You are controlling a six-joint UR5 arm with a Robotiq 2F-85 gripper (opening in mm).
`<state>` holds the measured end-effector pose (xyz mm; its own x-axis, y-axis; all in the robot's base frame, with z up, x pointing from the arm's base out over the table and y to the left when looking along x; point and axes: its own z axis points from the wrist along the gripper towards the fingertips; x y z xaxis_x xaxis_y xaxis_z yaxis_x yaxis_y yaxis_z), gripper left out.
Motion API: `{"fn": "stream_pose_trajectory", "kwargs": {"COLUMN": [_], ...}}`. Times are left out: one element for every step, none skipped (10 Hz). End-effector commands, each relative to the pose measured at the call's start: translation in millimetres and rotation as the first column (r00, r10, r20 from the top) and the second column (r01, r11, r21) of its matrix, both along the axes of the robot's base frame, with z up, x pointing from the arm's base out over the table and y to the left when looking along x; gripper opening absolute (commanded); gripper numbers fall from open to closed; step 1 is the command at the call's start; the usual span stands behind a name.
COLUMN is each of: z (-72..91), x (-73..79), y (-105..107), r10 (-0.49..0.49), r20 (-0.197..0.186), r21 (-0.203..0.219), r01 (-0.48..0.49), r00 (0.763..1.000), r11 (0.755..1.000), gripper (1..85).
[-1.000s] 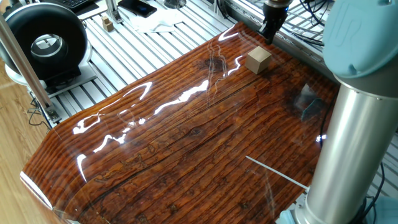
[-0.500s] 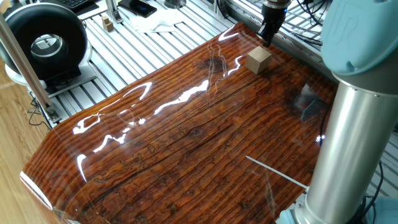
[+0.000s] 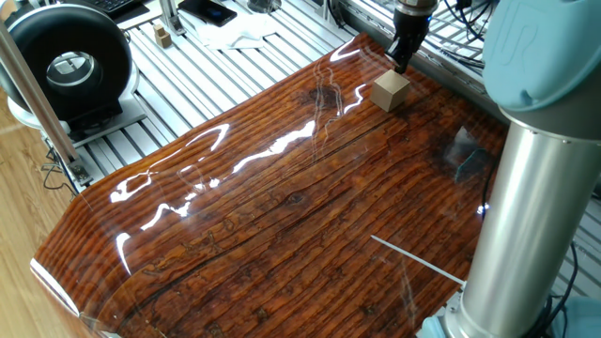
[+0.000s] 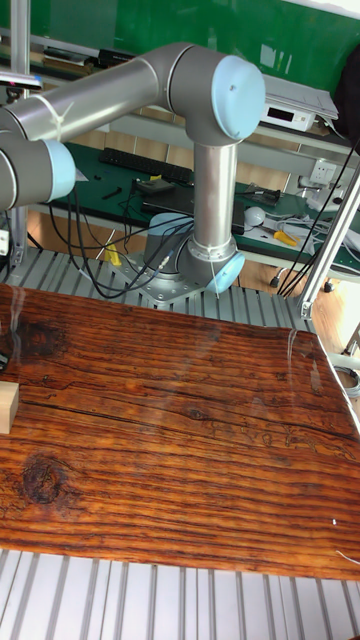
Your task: Use the gripper to push the small block from left to right
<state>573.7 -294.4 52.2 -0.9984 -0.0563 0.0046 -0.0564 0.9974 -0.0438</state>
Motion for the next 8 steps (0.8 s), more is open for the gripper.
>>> {"fn": "stream_pose_trajectory", "kwargs": {"z": [-2.8, -3.3, -3.6, -3.7, -3.8, -4.0, -4.8, -6.0], "x": [2.0, 0.5, -1.3, -2.1, -2.6, -3.4, -4.2, -4.7], "y": [2.2, 0.1, 0.4, 1.2, 2.5, 3.3, 2.1, 0.6], "r10": [-0.009, -0.01, -0.012, -0.015, -0.016, -0.019, -0.023, -0.027], "r20": [0.006, 0.0, -0.006, -0.009, -0.01, -0.013, -0.016, -0.018], "r21": [0.014, 0.007, 0.008, 0.011, 0.016, 0.019, 0.014, 0.009], "r01": [0.009, 0.01, 0.012, 0.015, 0.016, 0.02, 0.023, 0.028], "r00": [1.0, 1.0, 1.0, 1.0, 1.0, 1.0, 1.0, 0.999], "r11": [1.0, 1.0, 1.0, 1.0, 1.0, 1.0, 1.0, 1.0], "gripper": [1.0, 1.0, 1.0, 1.0, 1.0, 1.0, 1.0, 1.0]}}
